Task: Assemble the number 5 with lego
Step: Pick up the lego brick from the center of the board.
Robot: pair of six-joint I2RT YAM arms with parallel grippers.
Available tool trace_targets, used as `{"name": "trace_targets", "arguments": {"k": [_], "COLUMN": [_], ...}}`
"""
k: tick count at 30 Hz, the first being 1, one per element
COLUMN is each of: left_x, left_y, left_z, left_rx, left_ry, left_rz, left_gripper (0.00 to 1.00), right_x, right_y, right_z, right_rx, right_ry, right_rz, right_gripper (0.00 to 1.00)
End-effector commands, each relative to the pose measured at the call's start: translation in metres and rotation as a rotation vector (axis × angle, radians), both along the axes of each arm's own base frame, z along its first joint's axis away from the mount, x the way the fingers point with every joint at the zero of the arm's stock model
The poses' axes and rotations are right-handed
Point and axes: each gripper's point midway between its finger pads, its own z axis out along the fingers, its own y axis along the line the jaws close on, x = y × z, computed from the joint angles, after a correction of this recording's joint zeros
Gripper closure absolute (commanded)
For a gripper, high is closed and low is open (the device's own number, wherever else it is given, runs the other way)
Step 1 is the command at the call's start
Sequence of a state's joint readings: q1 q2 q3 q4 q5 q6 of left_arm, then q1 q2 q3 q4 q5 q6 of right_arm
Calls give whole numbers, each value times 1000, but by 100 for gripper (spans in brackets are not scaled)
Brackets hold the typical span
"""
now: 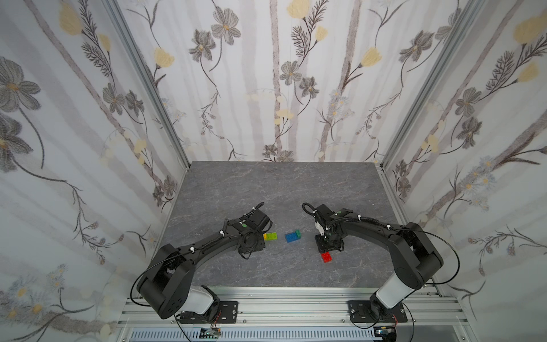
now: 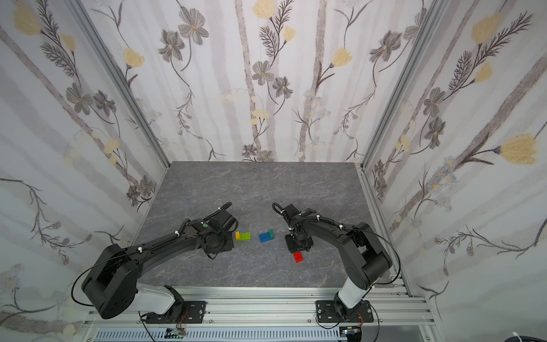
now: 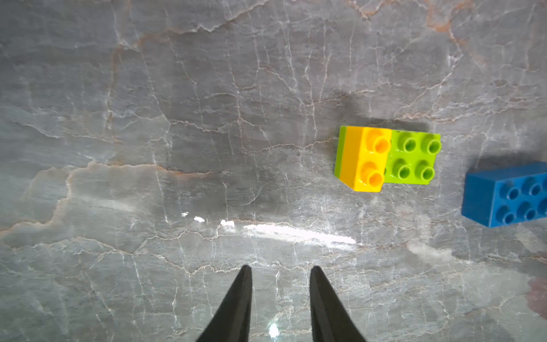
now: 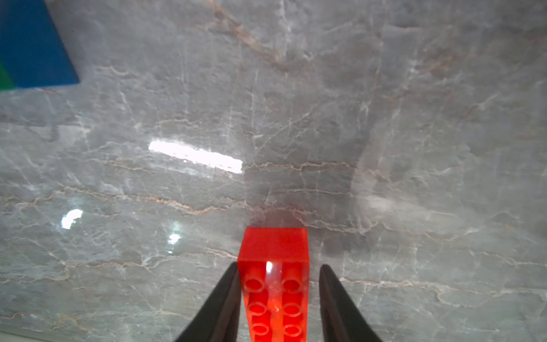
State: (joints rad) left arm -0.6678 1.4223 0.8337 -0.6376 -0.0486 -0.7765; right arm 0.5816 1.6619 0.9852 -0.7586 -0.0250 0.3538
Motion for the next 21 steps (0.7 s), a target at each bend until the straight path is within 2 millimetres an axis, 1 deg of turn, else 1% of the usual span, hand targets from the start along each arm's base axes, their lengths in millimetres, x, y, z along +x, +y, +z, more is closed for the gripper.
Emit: {"name": "trace_targets", "arguments": {"k": [1, 3, 6, 7, 11, 15, 18, 20, 21], "left_x": [2, 1, -1, -1, 0, -2, -2, -2, -1], "left_y": [-2, -3, -4, -4, -6, -6, -7, -7, -7], "left_z": [-1, -6, -12, -14, -19, -26, -28, -28, -27], "left_rx": [-15, -19, -23, -25, -27, -22, -22, -22, -23], "left_ry": [-8, 3, 17, 18, 24, 39, 45, 42, 41], "left_rz": [17, 21, 24, 24, 24, 24, 25, 25, 25], "left_gripper": [67, 68, 68, 68, 69, 69, 69, 69, 69], "right_x": [1, 0, -1, -1, -2, -4, -6, -5, -5], "right_y": [-3, -3, -1, 0, 1, 2, 2, 2, 2], "right_z": [0, -1, -1, -1, -1, -4, -7, -6, -6], "right_rx": [-22, -22, -18, -14, -11, -19, -28, -29, -30], "right_ry": [-3, 1, 6, 9, 11, 20, 26, 22, 21], "right_rz": [-4, -2, 4, 7, 16, 19, 24, 25, 24], "right_gripper": [60, 63, 74, 76, 77, 69, 68, 73, 74]}}
